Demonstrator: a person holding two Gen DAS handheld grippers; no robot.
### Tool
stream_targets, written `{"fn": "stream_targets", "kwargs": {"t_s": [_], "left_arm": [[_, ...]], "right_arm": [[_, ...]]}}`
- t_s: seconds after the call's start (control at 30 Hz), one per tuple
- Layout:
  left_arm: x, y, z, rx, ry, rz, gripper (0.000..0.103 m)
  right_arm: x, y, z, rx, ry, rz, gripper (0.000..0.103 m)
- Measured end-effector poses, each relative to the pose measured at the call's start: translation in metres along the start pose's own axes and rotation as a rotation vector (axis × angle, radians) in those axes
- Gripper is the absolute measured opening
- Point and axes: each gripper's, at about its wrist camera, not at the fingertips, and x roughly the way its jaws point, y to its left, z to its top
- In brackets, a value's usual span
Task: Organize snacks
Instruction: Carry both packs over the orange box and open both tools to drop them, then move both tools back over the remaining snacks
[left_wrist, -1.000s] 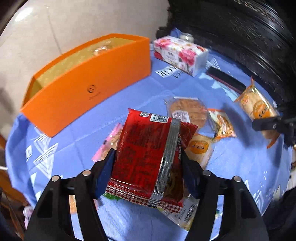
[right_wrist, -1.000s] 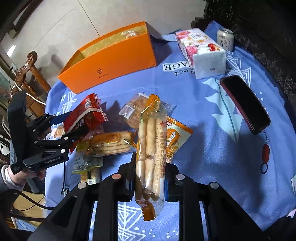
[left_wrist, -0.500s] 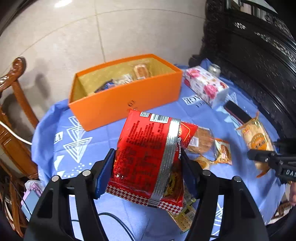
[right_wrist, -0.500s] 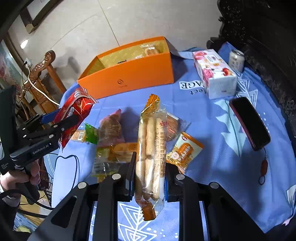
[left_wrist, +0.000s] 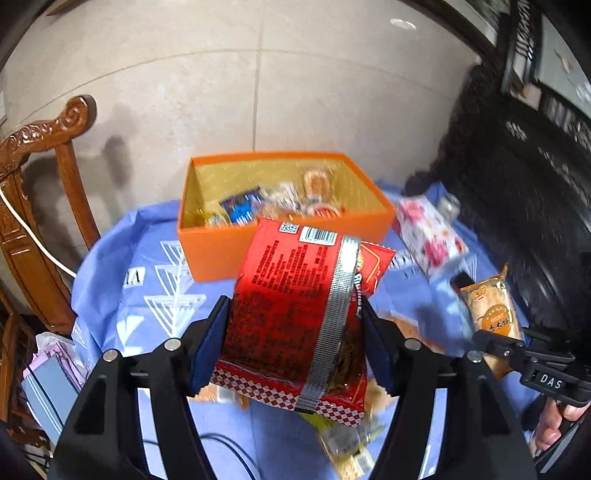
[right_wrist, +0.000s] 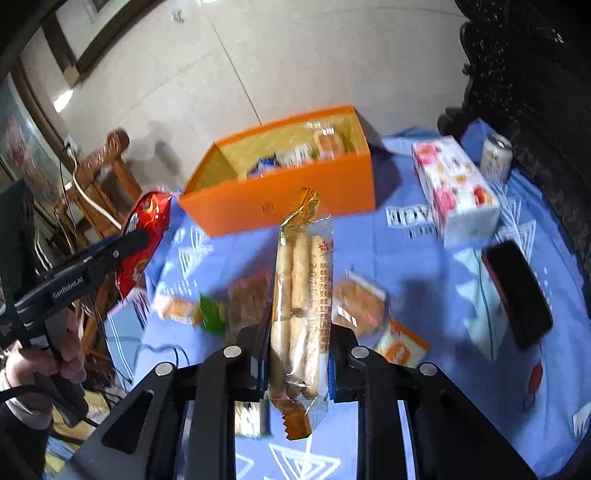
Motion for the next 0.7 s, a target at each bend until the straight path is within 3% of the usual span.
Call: {"fn": "stream_targets", "kwargs": {"t_s": [0.2,0.37,0.4,0.43,0.47,0.53,0.63,0.7], "left_arm": [[0.013,0.017,0.058,-0.042,-0.055,0.023,0.065],[0.032,0.017,0.119,-0.002,-0.111,0.033,0.066],[0.038,0.016,0.135,0.01,-0.134,0.038,0.07],[0.042,0.017,0.148,0.005,-0.153,0.048,0.085],[0.044,0.019,0.157,-0.011,-0.159,0.067,0.094],[0.041,0.025,0.172,-0.082,-0.178,0.122,0.098],[0.026,0.035,0.16,-0.141,-0.234,0.072,0.099],[0.027,0.038,0.145,-0.144,-0.198,0.09,0.099]], "right_arm": [[0.012,0.014,0.073,-0.06,-0.086,0.017,0.023],[0.026,0.033,0.143,-0.128,-0.168,0.027,0.027],[0.031,0.037,0.159,-0.136,-0.18,0.028,0.038],[0.038,0.041,0.174,-0.14,-0.175,0.023,0.078],[0.044,0.043,0.189,-0.129,-0.172,-0.012,0.093],[0.037,0.044,0.203,-0.082,-0.221,-0.032,0.095],[0.022,0.042,0.191,-0.065,-0.264,0.042,0.099],[0.025,0.036,0.176,-0.057,-0.227,0.038,0.099]]}}
